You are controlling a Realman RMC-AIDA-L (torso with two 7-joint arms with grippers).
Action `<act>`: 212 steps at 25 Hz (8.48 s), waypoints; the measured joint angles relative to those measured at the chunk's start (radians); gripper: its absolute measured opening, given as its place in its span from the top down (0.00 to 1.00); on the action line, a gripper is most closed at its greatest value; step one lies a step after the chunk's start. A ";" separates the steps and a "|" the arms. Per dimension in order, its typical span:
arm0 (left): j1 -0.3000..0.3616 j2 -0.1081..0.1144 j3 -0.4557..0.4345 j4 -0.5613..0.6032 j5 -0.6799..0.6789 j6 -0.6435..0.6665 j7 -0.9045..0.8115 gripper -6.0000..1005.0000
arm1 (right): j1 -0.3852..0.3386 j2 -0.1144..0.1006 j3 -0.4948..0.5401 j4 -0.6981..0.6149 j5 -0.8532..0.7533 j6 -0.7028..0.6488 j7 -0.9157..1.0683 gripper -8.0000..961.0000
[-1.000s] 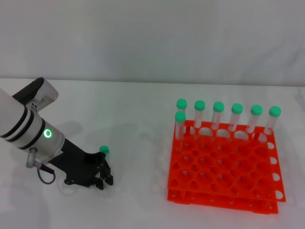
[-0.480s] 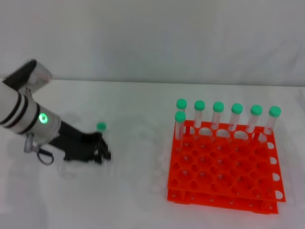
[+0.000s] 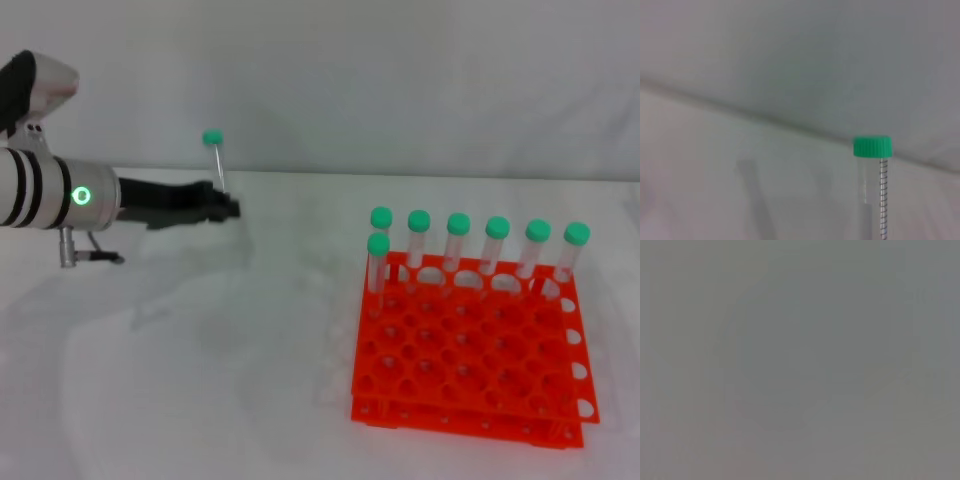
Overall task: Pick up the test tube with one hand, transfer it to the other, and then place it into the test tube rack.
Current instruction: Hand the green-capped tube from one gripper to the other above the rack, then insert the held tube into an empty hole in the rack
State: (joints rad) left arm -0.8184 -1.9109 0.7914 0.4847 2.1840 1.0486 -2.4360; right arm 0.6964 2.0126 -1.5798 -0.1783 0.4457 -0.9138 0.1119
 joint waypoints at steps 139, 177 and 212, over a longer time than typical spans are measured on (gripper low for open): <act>0.044 -0.178 0.072 -0.248 -0.668 0.251 1.520 0.56 | 0.014 -0.052 0.063 -0.223 -1.265 -0.343 1.016 0.78; 0.451 -0.176 0.067 -0.343 -1.412 0.410 1.736 0.21 | -0.003 0.008 0.076 -0.215 -1.315 -0.218 0.971 0.76; 0.422 -0.178 0.065 -0.387 -1.417 0.410 1.736 0.21 | -0.018 0.015 -0.156 -0.215 -1.053 -0.081 0.775 0.74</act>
State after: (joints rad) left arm -0.3959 -2.0892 0.8559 0.0978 0.7667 1.4585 -0.7003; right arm 0.6788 2.0279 -1.7358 -0.3936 -0.6071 -0.9950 0.8868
